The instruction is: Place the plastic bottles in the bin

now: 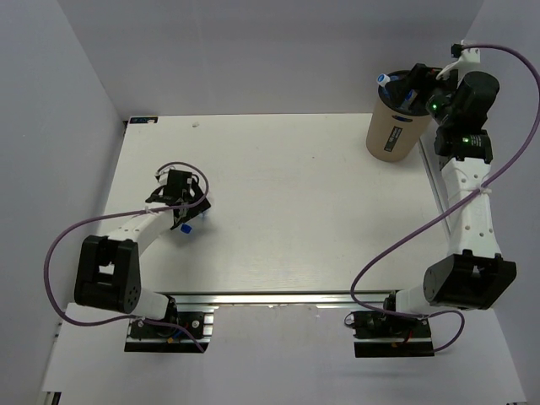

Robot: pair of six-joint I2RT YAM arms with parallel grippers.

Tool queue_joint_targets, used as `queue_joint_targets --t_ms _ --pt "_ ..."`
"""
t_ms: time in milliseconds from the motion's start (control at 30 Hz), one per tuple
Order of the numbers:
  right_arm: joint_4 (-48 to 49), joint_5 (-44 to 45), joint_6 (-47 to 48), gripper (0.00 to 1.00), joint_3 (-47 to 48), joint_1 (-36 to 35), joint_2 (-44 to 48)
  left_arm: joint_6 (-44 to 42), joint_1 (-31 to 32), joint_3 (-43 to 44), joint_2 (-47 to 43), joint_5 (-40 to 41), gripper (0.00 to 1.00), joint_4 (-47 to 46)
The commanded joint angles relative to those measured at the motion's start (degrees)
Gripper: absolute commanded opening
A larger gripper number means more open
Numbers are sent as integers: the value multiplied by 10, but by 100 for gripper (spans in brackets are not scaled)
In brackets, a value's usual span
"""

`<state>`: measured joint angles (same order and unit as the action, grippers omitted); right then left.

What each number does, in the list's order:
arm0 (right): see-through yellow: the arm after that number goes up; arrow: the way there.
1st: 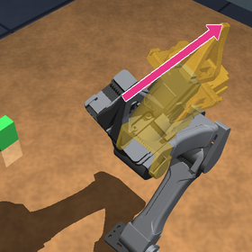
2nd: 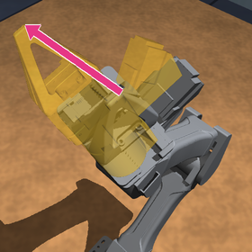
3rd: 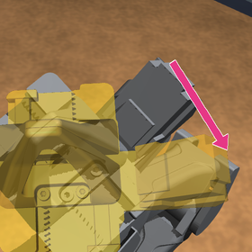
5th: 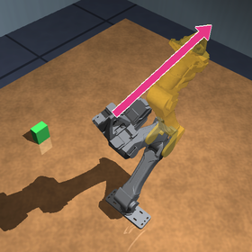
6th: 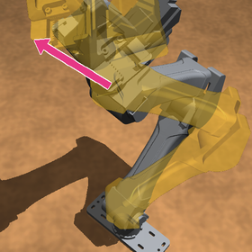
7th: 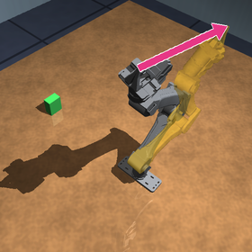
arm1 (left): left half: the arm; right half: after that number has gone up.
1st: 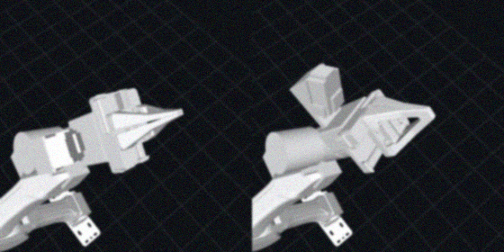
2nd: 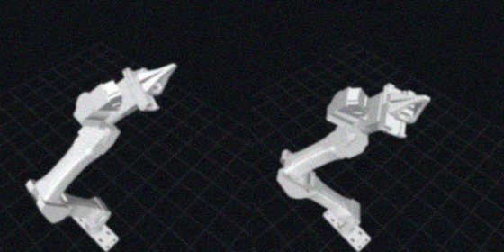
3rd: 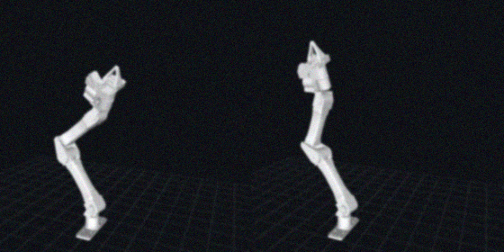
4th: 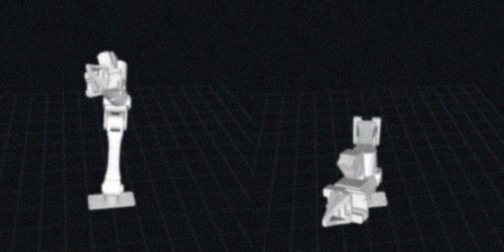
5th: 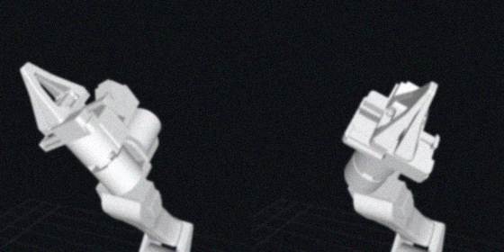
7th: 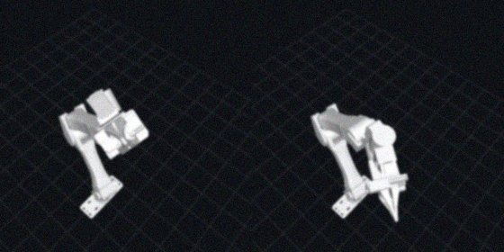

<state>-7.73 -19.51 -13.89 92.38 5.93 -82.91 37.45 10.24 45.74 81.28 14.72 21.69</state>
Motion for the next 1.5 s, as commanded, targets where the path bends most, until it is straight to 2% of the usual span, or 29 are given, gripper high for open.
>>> queue_joint_targets --t_ms 0,133,400,500,533,600,633,733,867,967,1033,1100,1233,1300,1467 --pt "29 -16 -7 89 -25 0 24 -21 0 5 14 -34 98 -28" --pt "50 -20 -18 89 -60 0 50 -34 4 -4 20 -72 98 -58" --pt "68 -55 -51 89 -120 -2 88 -39 7 18 63 -67 96 -75" --pt "55 -62 -41 89 -135 -8 106 -39 7 26 80 -57 86 -75" --pt "51 -60 -38 89 -139 -11 110 -40 7 28 87 -61 79 -75" --pt "51 -58 -36 89 -148 -12 128 -43 8 30 93 -65 72 -77" --pt "51 -58 -36 89 -155 -12 132 -43 7 30 95 -66 64 -79" --pt "48 -59 -36 89 -161 -15 152 -45 8 33 97 -72 49 -82" --pt "2 -54 -13 89 -143 -43 170 -63 14 43 82 -118 35 -87" --pt "-51 -48 14 89 -128 -105 173 -95 39 53 50 -139 25 -96" --pt "-62 -48 15 89 -138 -160 173 -118 72 60 25 -172 22 -110" --pt "-52 -64 3 89 -173 -192 174 -150 111 67 11 -224 6 -121" --pt "17 -135 -51 89 -257 -248 174 -198 193 51 -37 -258 4 -149" --pt "84 -169 -61 89 -296 -268 180 -210 229 30 -56 -261 4 -160" --pt "130 -170 -79 90 -380 -319 187 -215 276 3 -107 -290 4 -184"
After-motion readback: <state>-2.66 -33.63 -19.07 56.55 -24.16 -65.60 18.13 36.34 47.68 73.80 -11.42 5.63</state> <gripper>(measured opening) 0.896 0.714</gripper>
